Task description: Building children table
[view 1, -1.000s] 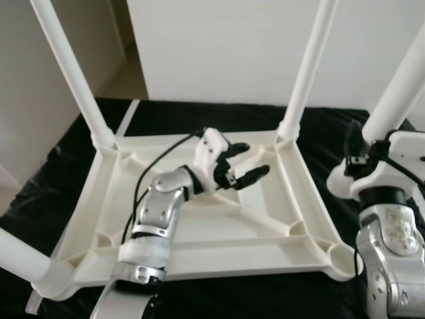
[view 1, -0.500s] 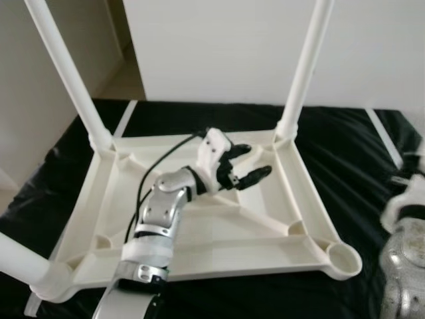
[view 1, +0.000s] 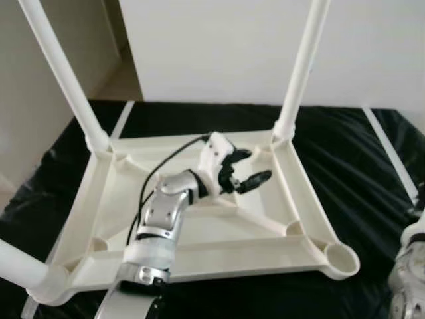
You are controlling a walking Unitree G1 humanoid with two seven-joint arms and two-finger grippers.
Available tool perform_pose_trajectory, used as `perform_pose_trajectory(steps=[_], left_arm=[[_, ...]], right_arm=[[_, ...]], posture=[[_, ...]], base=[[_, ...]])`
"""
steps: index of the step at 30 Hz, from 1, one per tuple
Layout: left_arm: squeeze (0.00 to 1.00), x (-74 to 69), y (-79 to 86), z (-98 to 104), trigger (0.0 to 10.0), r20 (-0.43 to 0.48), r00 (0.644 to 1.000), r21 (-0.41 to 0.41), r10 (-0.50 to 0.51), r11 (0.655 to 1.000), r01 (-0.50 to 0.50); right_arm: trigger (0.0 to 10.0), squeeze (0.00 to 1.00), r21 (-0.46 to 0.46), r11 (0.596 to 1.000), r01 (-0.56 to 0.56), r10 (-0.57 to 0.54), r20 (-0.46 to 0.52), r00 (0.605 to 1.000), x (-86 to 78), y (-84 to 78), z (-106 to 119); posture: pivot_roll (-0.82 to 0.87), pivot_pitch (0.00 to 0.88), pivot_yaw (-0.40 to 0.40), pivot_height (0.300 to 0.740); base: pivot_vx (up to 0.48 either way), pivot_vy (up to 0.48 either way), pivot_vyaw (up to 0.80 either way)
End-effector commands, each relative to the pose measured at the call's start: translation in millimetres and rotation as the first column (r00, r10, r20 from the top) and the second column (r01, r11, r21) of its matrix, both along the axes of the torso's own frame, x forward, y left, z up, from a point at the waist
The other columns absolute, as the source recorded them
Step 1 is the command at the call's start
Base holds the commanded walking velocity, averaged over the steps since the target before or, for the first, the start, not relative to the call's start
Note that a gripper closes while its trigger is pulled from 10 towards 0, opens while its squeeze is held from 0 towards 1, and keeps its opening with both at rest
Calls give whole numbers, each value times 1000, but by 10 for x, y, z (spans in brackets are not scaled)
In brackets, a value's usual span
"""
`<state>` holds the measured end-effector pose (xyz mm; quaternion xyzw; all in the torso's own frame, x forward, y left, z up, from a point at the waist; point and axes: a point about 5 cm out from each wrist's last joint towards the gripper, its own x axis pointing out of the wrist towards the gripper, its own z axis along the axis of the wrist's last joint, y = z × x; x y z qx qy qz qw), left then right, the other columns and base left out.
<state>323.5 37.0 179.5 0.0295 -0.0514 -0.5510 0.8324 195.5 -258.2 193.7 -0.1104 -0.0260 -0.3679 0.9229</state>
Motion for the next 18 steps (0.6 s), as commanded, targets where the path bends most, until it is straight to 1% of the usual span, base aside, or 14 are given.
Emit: perform_pose_trajectory(steps=[1, 2, 3, 5, 6, 7, 9, 10, 12, 13, 15, 16, 18], left_arm=[[0, 145, 135, -37, 10000, -34, 933, -38, 359, 932, -360], [0, 150, 148, -37, 10000, -37, 925, -46, 378, 924, -380], [0, 150, 148, -37, 10000, -37, 925, -46, 378, 924, -380], [0, 149, 178, -38, 10000, -32, 913, -62, 406, 911, -407], [0, 149, 178, -38, 10000, -32, 913, -62, 406, 911, -407], [0, 153, 197, -43, 10000, -22, 905, -58, 426, 903, -426], [0, 148, 219, -76, 10000, -11, 898, -33, 440, 897, -441], [0, 148, 219, -76, 10000, -11, 898, -33, 440, 897, -441], [0, 134, 228, -88, 10000, -18, 891, -47, 454, 890, -454], [0, 134, 228, -88, 10000, -18, 891, -47, 454, 890, -454], [0, 127, 239, -75, 10000, -29, 875, -73, 483, 872, -484], [0, 126, 243, -65, 10000, -31, 869, -84, 493, 866, -494], [0, 126, 260, -38, 10000, -41, 849, -110, 527, 842, -528]], right_arm=[[10000, 0, -21, 993, -120, 122, 103, 987, 60, 120, 83], [10000, 0, -17, 990, -138, 139, 113, 984, 73, 140, 87], [10000, 0, -17, 990, -138, 139, 113, 984, 73, 140, 87], [10000, 0, -41, 987, -155, 159, 131, 979, 92, 162, 115], [10000, 0, -41, 987, -155, 159, 131, 979, 92, 162, 115], [10000, 0, -53, 985, -165, 171, 150, 974, 99, 172, 145], [10000, 0, -73, 976, -207, 218, 211, 953, 140, 207, 249], [10000, 0, -73, 976, -207, 218, 211, 953, 140, 207, 249], [10000, 0, -80, 963, -259, 271, 267, 925, 189, 237, 285], [10000, 0, -80, 963, -259, 271, 267, 925, 189, 237, 285], [10000, 0, -90, 940, -328, 340, 297, 892, 259, 292, 281], [10000, 0, -93, 933, -348, 359, 304, 882, 281, 310, 283], [10000, 0, -94, 916, -391, 399, 313, 862, 324, 352, 279]], posture=[[-85, 51, 29, 740], [-85, 51, 29, 740], [-85, 51, 29, 740], [-78, 47, 27, 740], [-78, 47, 27, 740], [-76, 45, 27, 740], [-70, 41, 26, 740], [-70, 41, 26, 740], [-66, 38, 26, 740], [-66, 38, 26, 740], [-61, 35, 22, 740], [-61, 35, 22, 740], [-56, 33, 19, 740]], base=[[0, 0, 0], [0, 0, 0], [0, 0, 0], [0, 0, 0], [0, 0, 0], [0, 0, 0], [0, 0, 0], [0, 0, 0], [0, 0, 0], [0, 0, 0], [0, 0, 0], [0, 0, 0], [0, 0, 0]])
